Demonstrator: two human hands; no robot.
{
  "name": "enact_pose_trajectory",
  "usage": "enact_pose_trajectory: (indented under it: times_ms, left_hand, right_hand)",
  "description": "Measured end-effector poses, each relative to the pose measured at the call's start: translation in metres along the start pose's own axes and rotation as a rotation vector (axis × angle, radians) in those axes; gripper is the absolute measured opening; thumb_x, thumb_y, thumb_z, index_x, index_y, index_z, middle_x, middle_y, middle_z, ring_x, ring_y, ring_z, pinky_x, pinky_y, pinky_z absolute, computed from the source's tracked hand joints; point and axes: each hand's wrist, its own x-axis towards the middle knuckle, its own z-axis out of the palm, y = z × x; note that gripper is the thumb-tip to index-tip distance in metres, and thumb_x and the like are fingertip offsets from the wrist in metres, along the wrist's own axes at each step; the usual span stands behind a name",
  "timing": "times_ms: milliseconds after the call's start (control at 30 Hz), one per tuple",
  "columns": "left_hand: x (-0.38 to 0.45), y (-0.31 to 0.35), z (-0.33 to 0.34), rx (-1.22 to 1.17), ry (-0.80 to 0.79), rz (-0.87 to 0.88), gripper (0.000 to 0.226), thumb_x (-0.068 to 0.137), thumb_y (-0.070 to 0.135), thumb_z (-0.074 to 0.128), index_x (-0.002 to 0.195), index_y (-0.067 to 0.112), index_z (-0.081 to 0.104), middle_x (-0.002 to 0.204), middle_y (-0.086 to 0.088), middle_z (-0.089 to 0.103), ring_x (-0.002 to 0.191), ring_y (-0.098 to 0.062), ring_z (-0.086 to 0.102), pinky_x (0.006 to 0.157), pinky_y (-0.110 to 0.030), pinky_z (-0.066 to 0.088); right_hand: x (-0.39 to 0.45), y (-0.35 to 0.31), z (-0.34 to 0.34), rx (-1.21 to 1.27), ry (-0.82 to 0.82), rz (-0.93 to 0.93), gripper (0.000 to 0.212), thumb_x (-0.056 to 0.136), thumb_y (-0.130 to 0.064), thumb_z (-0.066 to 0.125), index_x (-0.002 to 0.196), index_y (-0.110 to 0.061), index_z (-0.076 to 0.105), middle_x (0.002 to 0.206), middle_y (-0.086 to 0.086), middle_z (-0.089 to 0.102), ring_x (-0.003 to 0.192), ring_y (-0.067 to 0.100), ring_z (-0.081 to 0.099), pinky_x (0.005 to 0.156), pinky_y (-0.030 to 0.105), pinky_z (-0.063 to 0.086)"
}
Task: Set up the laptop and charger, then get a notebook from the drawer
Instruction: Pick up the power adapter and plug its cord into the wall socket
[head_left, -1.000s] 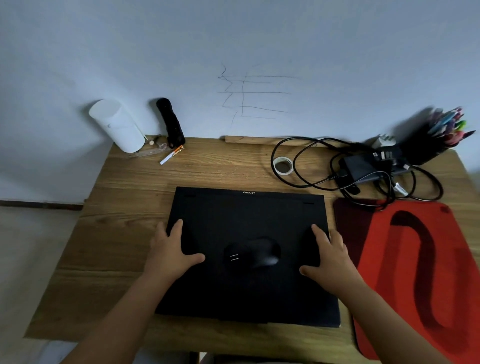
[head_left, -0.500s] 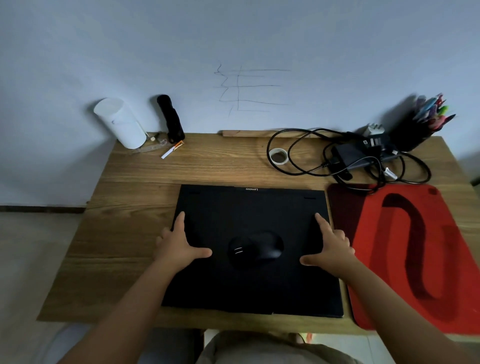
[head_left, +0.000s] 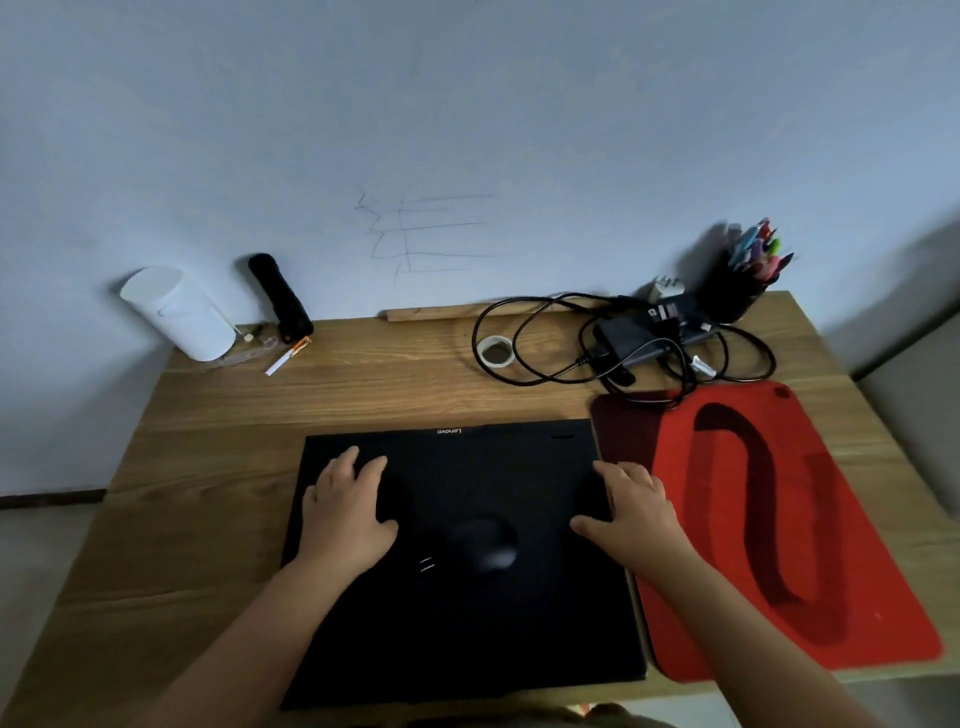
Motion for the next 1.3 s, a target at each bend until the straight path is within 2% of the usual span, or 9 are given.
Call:
enact_pose_trajectory:
  times_ms: [133, 367, 500, 600, 800, 867, 967, 1133, 1300]
  left_hand:
    - [0.016, 0.054, 0.005, -0.134, 0.019, 0.156, 0.056, 0.081, 0.025, 0.064, 0.133, 0.018, 0.043, 0.144, -0.005, 0.036, 0.132, -0.021, 0.031, 0.107, -0.038, 0.034]
    - [0.057, 0.158, 0.018, -0.184, -0.006, 0.346, 0.05, 0.085, 0.032, 0.06, 0.131, 0.018, 0.045, 0.135, 0.002, 0.042, 0.121, -0.016, 0.044, 0.096, -0.029, 0.039]
    - [0.115, 0.25, 0.034, -0.119, -0.091, 0.478, 0.05, 0.085, 0.035, 0.059, 0.13, 0.019, 0.046, 0.136, 0.001, 0.041, 0.126, -0.017, 0.036, 0.101, -0.034, 0.038]
    - [0.14, 0.28, 0.039, -0.083, -0.104, 0.527, 0.051, 0.084, 0.034, 0.06, 0.13, 0.018, 0.046, 0.138, -0.002, 0.041, 0.128, -0.019, 0.036, 0.103, -0.037, 0.038]
    - [0.171, 0.288, 0.038, -0.111, 0.035, 0.455, 0.043, 0.09, 0.03, 0.052, 0.13, 0.013, 0.046, 0.137, -0.007, 0.043, 0.125, -0.024, 0.039, 0.101, -0.036, 0.036]
    - [0.193, 0.298, 0.043, -0.079, 0.035, 0.418, 0.047, 0.088, 0.03, 0.055, 0.131, 0.013, 0.044, 0.138, -0.009, 0.043, 0.127, -0.027, 0.037, 0.104, -0.038, 0.035]
    - [0.218, 0.311, 0.052, 0.045, -0.018, 0.412, 0.072, 0.077, 0.043, 0.067, 0.136, 0.016, 0.035, 0.137, -0.011, 0.042, 0.126, -0.03, 0.038, 0.102, -0.042, 0.037]
    - [0.227, 0.316, 0.073, 0.23, -0.031, 0.45, 0.11, 0.058, 0.054, 0.077, 0.14, 0.012, 0.017, 0.135, -0.013, 0.041, 0.121, -0.031, 0.039, 0.098, -0.042, 0.035]
    - [0.233, 0.317, 0.076, 0.106, -0.071, 0.434, 0.097, 0.063, 0.047, 0.074, 0.137, 0.012, 0.02, 0.126, -0.017, 0.045, 0.113, -0.035, 0.042, 0.091, -0.044, 0.041]
  right_hand:
    - [0.006, 0.015, -0.025, 0.048, 0.114, -0.067, 0.048, 0.079, -0.035, 0.064, 0.122, -0.016, 0.052, 0.121, 0.008, 0.058, 0.112, 0.025, 0.052, 0.092, 0.036, 0.044]
    - [0.031, 0.059, -0.069, 0.109, 0.216, 0.007, 0.039, 0.081, -0.032, 0.063, 0.115, -0.014, 0.059, 0.114, 0.008, 0.064, 0.104, 0.025, 0.059, 0.083, 0.034, 0.047]
    - [0.078, 0.106, -0.107, 0.157, 0.283, 0.087, 0.034, 0.08, -0.029, 0.064, 0.11, -0.012, 0.061, 0.106, 0.008, 0.066, 0.1, 0.025, 0.059, 0.082, 0.035, 0.046]
    - [0.098, 0.12, -0.116, 0.2, 0.308, 0.112, 0.025, 0.079, -0.026, 0.064, 0.1, -0.013, 0.064, 0.098, 0.007, 0.067, 0.094, 0.025, 0.061, 0.077, 0.035, 0.048]
    - [0.109, 0.113, -0.118, 0.218, 0.392, 0.095, 0.029, 0.083, -0.025, 0.061, 0.107, -0.009, 0.064, 0.101, 0.01, 0.067, 0.096, 0.027, 0.061, 0.074, 0.032, 0.045]
    - [0.131, 0.112, -0.12, 0.253, 0.423, 0.075, 0.023, 0.085, -0.023, 0.059, 0.101, -0.008, 0.065, 0.095, 0.01, 0.068, 0.09, 0.027, 0.062, 0.069, 0.032, 0.044]
    - [0.165, 0.105, -0.122, 0.292, 0.424, 0.075, 0.018, 0.087, -0.02, 0.054, 0.093, -0.006, 0.063, 0.091, 0.013, 0.067, 0.087, 0.029, 0.061, 0.068, 0.038, 0.048]
    - [0.199, 0.092, -0.115, 0.348, 0.394, 0.107, 0.033, 0.082, -0.022, 0.061, 0.113, -0.01, 0.056, 0.108, 0.012, 0.064, 0.105, 0.03, 0.055, 0.085, 0.036, 0.044]
    - [0.208, 0.089, -0.109, 0.286, 0.381, 0.142, 0.024, 0.081, -0.018, 0.059, 0.102, -0.008, 0.052, 0.099, 0.015, 0.064, 0.099, 0.035, 0.053, 0.083, 0.043, 0.043]
